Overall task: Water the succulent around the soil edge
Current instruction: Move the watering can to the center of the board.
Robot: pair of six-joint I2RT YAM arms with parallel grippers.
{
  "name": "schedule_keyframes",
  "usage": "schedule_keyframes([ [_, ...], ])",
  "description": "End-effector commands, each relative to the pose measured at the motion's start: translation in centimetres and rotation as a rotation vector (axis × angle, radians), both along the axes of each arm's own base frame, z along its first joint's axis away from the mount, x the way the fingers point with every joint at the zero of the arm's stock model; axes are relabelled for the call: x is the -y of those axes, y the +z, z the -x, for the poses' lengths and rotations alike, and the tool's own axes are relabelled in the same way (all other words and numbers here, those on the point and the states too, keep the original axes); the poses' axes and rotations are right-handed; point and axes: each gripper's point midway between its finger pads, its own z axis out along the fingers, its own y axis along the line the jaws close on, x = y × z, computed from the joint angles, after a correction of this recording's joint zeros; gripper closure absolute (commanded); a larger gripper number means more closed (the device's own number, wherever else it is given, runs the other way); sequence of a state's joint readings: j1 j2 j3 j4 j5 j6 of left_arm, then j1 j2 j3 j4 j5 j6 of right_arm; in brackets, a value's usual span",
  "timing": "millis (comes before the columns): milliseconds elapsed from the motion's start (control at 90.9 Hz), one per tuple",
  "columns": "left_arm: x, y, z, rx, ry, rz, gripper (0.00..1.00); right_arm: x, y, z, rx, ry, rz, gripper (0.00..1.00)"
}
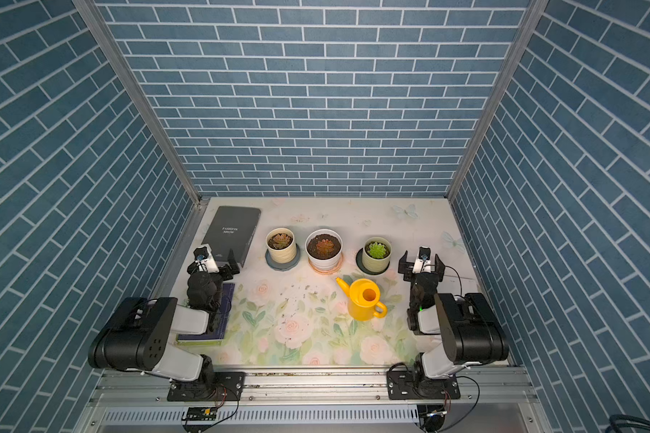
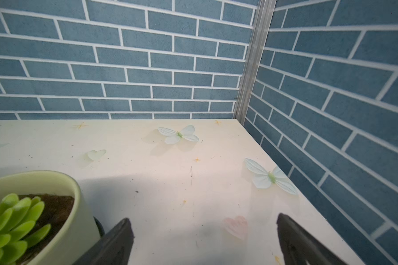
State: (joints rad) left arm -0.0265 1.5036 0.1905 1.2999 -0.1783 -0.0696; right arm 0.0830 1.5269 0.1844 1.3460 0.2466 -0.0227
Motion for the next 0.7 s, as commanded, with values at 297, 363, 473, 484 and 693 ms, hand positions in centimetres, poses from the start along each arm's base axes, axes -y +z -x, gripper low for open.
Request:
schedule_keyframes([
  [297,0.1,0.24,0.0,0.01,-0.001,-0.014,0.0,-0.01,0.03,-0.1,0.004,-0.004,-0.016,0.01],
  [363,0.12,0.24,0.0,0.009,-0.002,-0.014,0.0,-0.08,0.03,-0.1,0.004,-0.002,-0.016,0.0],
  [473,0.13,0.28,0.0,0.011,-0.003,-0.014,0.0,-0.05,-0.01,-0.1,0.002,-0.002,-0.016,0.01],
  [484,0.13,0.27,0.0,0.01,-0.003,-0.014,0.0,-0.05,-0.01,-0.1,0.002,-0.002,-0.016,0.01],
  [693,0.12,0.19,-0.16,0.004,-0.002,-0.015,0.0,-0.05,-0.03,-0.13,0.001,-0.002,-0.016,0.01],
])
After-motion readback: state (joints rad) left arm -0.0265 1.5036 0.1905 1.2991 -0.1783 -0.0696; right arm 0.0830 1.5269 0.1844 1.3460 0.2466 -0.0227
